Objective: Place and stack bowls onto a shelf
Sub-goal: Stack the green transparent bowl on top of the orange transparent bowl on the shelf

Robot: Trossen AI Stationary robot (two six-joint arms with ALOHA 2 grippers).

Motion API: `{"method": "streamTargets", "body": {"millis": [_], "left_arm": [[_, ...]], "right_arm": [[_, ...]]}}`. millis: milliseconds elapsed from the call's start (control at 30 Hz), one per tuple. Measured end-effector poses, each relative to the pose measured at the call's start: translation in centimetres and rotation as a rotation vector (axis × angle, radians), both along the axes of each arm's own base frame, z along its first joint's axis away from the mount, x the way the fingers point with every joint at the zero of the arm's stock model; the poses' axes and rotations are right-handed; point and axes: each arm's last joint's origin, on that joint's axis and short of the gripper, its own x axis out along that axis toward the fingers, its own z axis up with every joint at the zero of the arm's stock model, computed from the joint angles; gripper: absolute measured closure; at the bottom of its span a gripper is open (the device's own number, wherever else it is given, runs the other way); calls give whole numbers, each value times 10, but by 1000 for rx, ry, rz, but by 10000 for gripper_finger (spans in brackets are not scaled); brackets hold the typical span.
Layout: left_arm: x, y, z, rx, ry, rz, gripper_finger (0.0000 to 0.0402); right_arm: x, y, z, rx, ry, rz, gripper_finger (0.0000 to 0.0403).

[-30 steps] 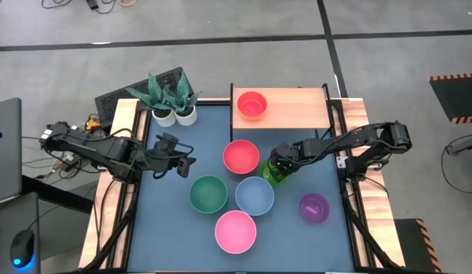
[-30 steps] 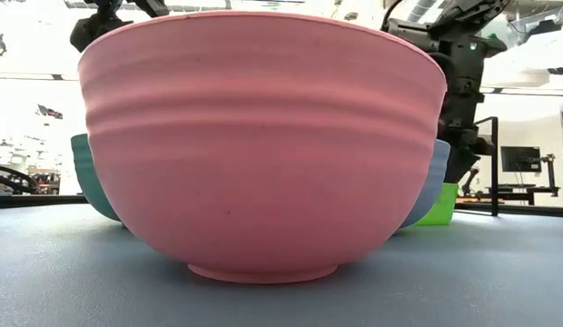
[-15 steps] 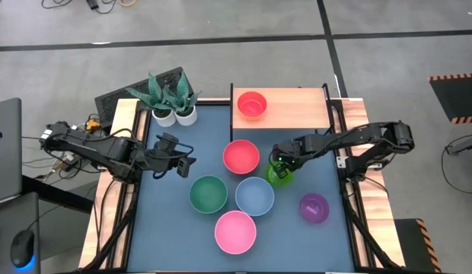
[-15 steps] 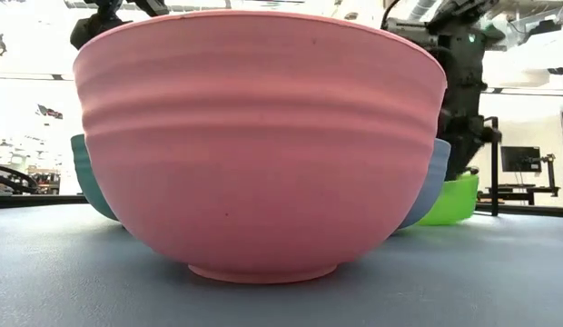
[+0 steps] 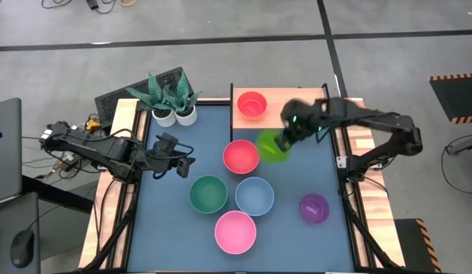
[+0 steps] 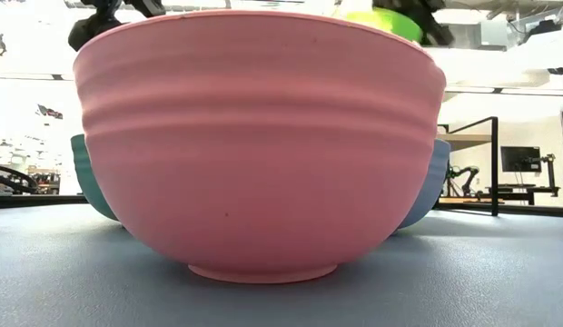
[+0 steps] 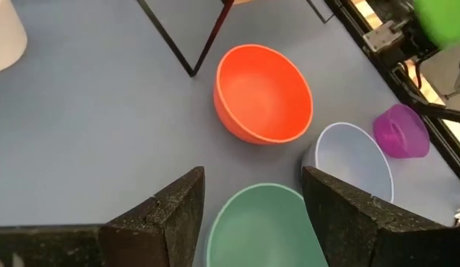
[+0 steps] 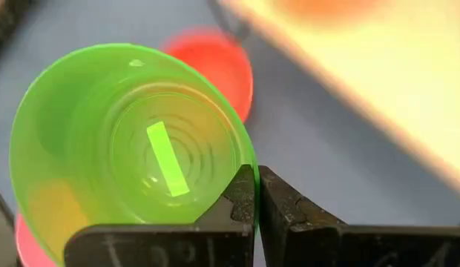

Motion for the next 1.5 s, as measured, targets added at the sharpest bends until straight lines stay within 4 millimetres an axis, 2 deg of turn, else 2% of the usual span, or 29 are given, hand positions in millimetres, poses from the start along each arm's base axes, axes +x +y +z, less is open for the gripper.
{"method": "streamTargets", "body": {"millis": [67, 200, 333, 500, 700, 933, 1333, 1500], "left_arm": [[0, 0, 0, -2, 2, 3, 193], [0, 0, 0, -1, 5, 4, 193], [-1, 0, -1, 1, 14, 4, 193], [-1, 0, -1, 0, 14, 5, 193], [-1, 0, -1, 0, 14, 5, 193], [-1, 0, -1, 0, 14, 5, 193], [-1, 0, -1, -5, 11, 10, 193], [-1, 0, -1, -3, 11, 12, 193]], "right_arm": [[5, -14, 17, -72, -35, -13, 381], [21, -50, 36, -167, -58, -32, 381], [35, -90, 41, -222, -38, -55, 381], [52, -134, 32, -197, -25, -52, 381], [66, -170, 10, -137, 11, -54, 381], [68, -186, -14, -59, 99, -44, 381], [61, -190, -15, -41, 135, -44, 380], [61, -190, -15, -45, 130, -44, 357]]}}
